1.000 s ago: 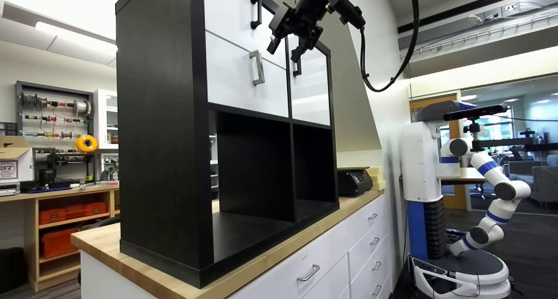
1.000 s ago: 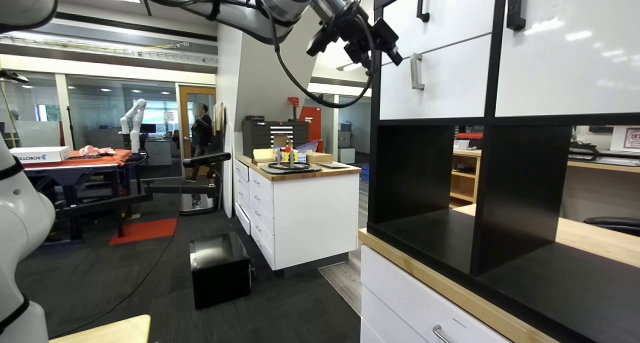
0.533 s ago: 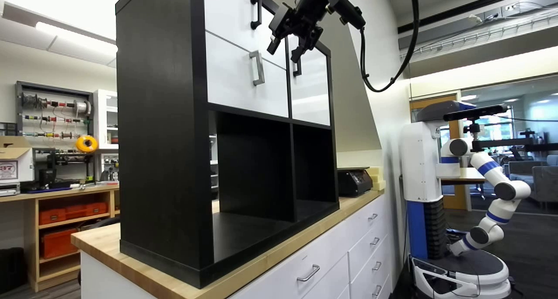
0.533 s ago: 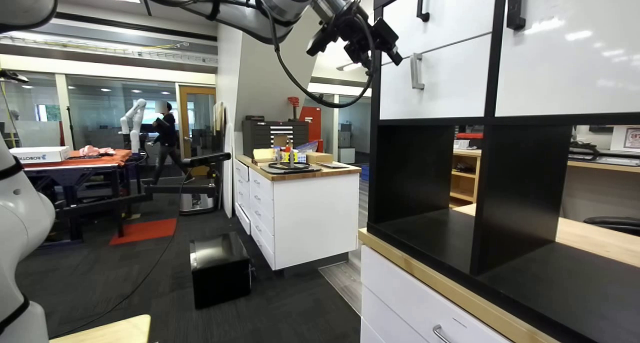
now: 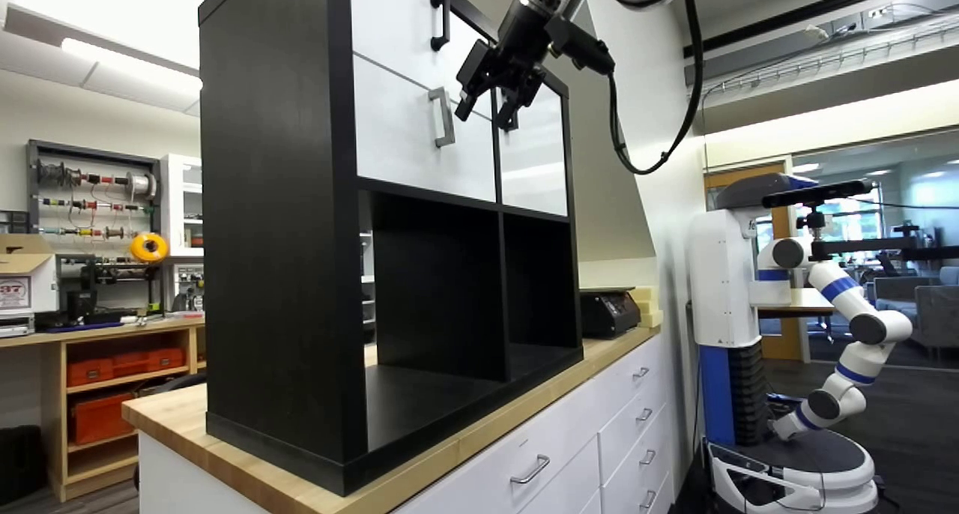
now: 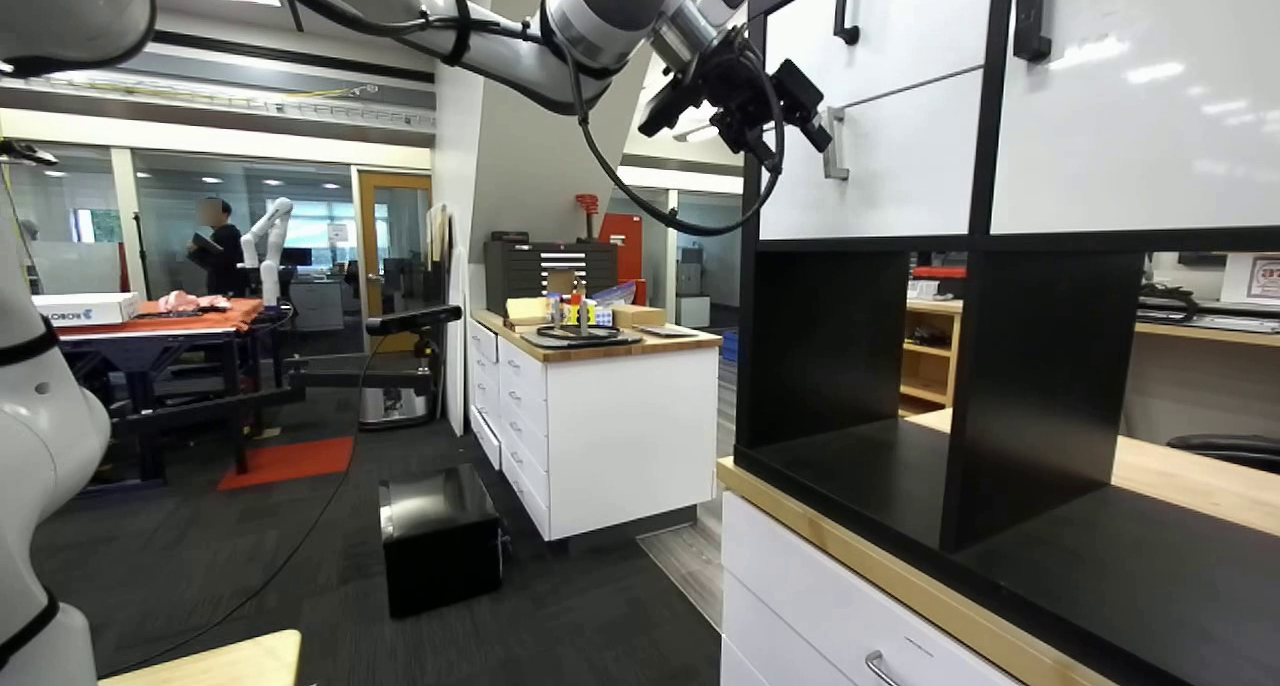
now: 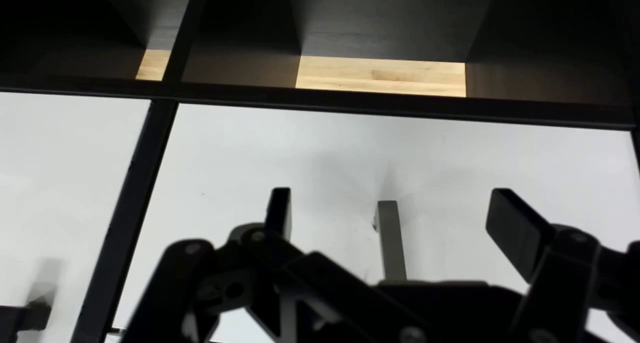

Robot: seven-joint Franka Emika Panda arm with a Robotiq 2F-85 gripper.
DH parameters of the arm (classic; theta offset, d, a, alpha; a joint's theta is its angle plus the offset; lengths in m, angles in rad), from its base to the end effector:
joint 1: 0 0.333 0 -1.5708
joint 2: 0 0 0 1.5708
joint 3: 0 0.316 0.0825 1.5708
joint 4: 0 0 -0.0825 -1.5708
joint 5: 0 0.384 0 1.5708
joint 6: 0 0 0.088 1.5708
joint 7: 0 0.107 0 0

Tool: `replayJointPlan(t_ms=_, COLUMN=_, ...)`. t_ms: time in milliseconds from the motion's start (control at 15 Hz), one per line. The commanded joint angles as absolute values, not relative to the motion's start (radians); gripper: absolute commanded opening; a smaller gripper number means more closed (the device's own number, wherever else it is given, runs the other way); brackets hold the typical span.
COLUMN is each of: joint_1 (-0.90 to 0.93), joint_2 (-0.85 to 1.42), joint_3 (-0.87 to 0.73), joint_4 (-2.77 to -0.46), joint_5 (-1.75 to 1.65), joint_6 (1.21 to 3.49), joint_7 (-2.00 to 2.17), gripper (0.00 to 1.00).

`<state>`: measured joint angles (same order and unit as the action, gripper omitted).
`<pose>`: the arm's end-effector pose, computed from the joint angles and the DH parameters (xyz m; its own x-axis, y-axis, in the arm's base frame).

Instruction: Open the bottom drawer on the right

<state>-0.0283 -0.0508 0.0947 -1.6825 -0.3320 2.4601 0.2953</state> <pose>0.5916 0.0414 0.7041 0.6508 0.0138 0.7591 -0.1119 -0.9872 0.1139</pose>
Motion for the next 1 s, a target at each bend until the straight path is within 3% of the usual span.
replayJointPlan(t_ms=0, joint_1=-0.019, joint_2=0.02, joint_3=0.065, joint_4=-1.618, joint_5=-0.369, joint_6=2.512, joint_7=0.318, gripper=1.0)
replayJointPlan(t_ms=667, joint_1=0.0, joint_2=0.052, joint_3=0.038, joint_4=-1.564, joint_5=-0.355, joint_6=2.606, joint_7=0.311, gripper=1.0)
replayJointPlan(t_ms=733, joint_1=0.001, joint_2=0.054, joint_3=0.038, joint_4=-1.563, joint_5=-0.347, joint_6=2.61, joint_7=0.307, gripper=0.94)
replayJointPlan(t_ms=800, joint_1=0.003, joint_2=0.056, joint_3=0.038, joint_4=-1.564, joint_5=-0.339, joint_6=2.617, joint_7=0.302, gripper=0.74)
replayJointPlan(t_ms=933, joint_1=0.005, joint_2=0.056, joint_3=0.036, joint_4=-1.566, joint_5=-0.339, joint_6=2.63, joint_7=0.301, gripper=0.6)
